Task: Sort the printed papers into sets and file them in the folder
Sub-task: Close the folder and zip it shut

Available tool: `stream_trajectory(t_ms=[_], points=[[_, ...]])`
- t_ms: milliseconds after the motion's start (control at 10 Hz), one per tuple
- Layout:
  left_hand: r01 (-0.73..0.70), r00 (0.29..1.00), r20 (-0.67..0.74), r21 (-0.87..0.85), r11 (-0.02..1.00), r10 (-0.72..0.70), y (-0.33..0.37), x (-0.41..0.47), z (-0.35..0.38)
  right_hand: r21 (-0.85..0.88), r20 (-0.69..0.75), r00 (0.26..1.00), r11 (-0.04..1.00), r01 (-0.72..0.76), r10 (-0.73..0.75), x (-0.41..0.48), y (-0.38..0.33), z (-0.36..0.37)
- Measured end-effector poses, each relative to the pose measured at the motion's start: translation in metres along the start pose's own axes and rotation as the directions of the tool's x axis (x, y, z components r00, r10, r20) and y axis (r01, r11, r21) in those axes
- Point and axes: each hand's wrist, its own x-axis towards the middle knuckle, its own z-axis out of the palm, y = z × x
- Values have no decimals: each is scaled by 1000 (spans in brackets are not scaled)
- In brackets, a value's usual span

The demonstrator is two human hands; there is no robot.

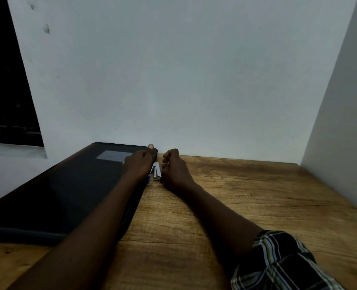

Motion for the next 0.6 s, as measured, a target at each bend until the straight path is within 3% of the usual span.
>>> stream_trajectory(t_ms=[200,400,600], points=[[-39,999,19,198,980,35,-8,11,6,-26,-149,989,1000,-17,13,6,12,-9],[-183,982,125,462,868,141,8,64,8,-316,-263,936,938,146,-234,59,24,-25],[-271,962,77,371,888,261,4,85,27,-365,-387,875,919,146,-292,88,44,-21]])
